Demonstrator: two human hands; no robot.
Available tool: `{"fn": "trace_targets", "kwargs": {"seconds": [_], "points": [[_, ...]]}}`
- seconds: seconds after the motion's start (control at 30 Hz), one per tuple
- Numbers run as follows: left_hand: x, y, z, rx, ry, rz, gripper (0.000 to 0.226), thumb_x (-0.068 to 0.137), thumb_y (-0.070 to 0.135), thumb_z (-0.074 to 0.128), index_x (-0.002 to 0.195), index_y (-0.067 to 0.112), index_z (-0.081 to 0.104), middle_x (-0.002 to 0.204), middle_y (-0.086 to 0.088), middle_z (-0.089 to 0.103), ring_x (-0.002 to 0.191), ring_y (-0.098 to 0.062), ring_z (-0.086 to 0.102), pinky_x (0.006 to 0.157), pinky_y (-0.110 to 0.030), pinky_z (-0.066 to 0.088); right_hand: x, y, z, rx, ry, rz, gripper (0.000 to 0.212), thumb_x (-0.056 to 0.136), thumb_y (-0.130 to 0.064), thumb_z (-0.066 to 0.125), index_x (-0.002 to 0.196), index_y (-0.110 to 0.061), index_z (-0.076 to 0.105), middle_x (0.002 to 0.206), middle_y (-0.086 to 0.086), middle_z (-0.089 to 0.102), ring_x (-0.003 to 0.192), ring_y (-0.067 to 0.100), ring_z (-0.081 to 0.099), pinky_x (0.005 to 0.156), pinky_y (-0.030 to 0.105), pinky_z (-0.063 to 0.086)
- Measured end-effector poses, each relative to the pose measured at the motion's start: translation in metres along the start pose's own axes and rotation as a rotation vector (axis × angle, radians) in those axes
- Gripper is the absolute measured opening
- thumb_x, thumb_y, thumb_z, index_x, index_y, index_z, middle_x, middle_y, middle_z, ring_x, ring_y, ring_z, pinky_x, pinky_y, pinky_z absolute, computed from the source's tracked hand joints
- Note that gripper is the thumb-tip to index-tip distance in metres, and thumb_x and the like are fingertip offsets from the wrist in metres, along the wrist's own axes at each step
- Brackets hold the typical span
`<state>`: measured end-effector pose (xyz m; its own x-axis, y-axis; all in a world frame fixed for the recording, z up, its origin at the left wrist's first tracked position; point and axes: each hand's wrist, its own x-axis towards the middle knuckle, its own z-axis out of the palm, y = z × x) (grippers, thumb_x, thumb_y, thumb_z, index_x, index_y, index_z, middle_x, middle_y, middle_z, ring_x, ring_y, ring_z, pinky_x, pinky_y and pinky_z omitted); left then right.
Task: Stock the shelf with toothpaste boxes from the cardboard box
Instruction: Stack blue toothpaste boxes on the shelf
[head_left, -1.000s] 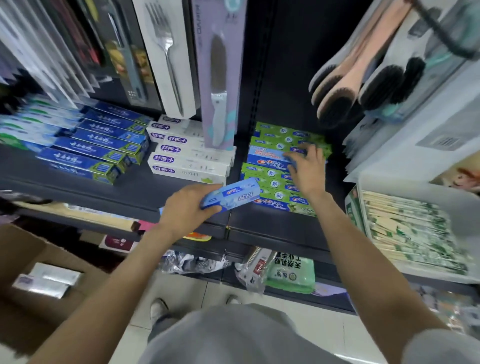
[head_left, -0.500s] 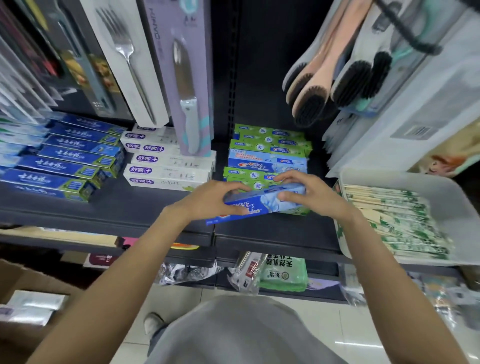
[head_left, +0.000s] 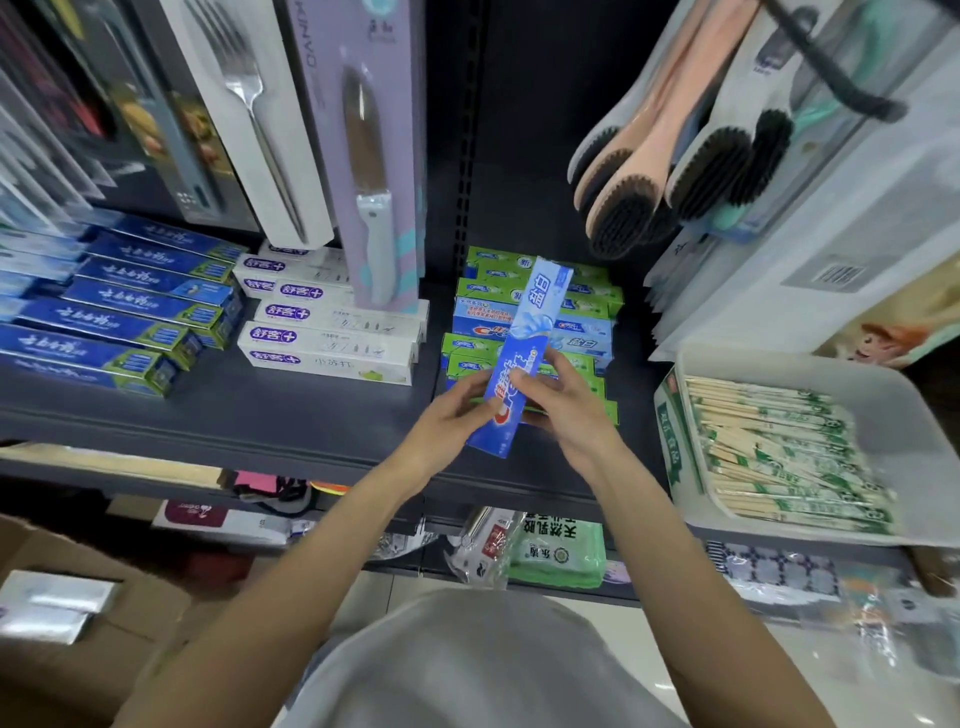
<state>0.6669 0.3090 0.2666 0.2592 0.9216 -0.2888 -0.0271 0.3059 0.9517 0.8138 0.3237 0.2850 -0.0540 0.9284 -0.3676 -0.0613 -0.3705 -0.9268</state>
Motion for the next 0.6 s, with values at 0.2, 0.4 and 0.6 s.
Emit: {"fn": "trace_targets", "kwargs": {"seconds": [0.2, 0.4, 0.6], "points": [[0.004, 0.003, -0.011, 0.091, -0.086, 0.037, 0.036, 0.093, 0.01, 0.055, 0.127, 0.018, 0.049, 0.112, 0.001, 0.063, 0.087, 0.001, 0.063, 0.08, -0.023, 0.051, 0.003, -0.004, -0.011, -0.002, -0.043, -0.004, 0.037, 0.091, -0.013, 0.06, 0.125, -0.017, 0.048, 0.093, 0.003, 0.071, 0.08, 0.014, 0.068, 0.069, 0.023, 0.054], [0.021, 0.01, -0.048, 1.198, -0.007, 0.405, 0.055, 0.095, 0.022, 0.053, 0.146, 0.02, 0.032, 0.138, -0.006, 0.05, 0.119, -0.025, 0.047, 0.097, -0.034, 0.037, 0.013, -0.001, -0.052, 0.098, 0.175, -0.149, 0.051, 0.084, 0.004, 0.063, 0.126, -0.016, 0.04, 0.105, 0.003, 0.063, 0.09, 0.021, 0.066, 0.077, 0.029, 0.058], [0.079, 0.022, -0.023, 1.454, 0.029, 0.511, 0.053, 0.099, 0.017, 0.043, 0.148, 0.022, 0.026, 0.15, 0.001, 0.034, 0.133, -0.022, 0.031, 0.103, -0.043, 0.037, 0.042, 0.015, -0.085, -0.538, 0.483, -0.182, 0.053, 0.083, -0.017, 0.07, 0.13, -0.011, 0.048, 0.116, 0.008, 0.061, 0.098, 0.021, 0.061, 0.089, 0.037, 0.05]]}}
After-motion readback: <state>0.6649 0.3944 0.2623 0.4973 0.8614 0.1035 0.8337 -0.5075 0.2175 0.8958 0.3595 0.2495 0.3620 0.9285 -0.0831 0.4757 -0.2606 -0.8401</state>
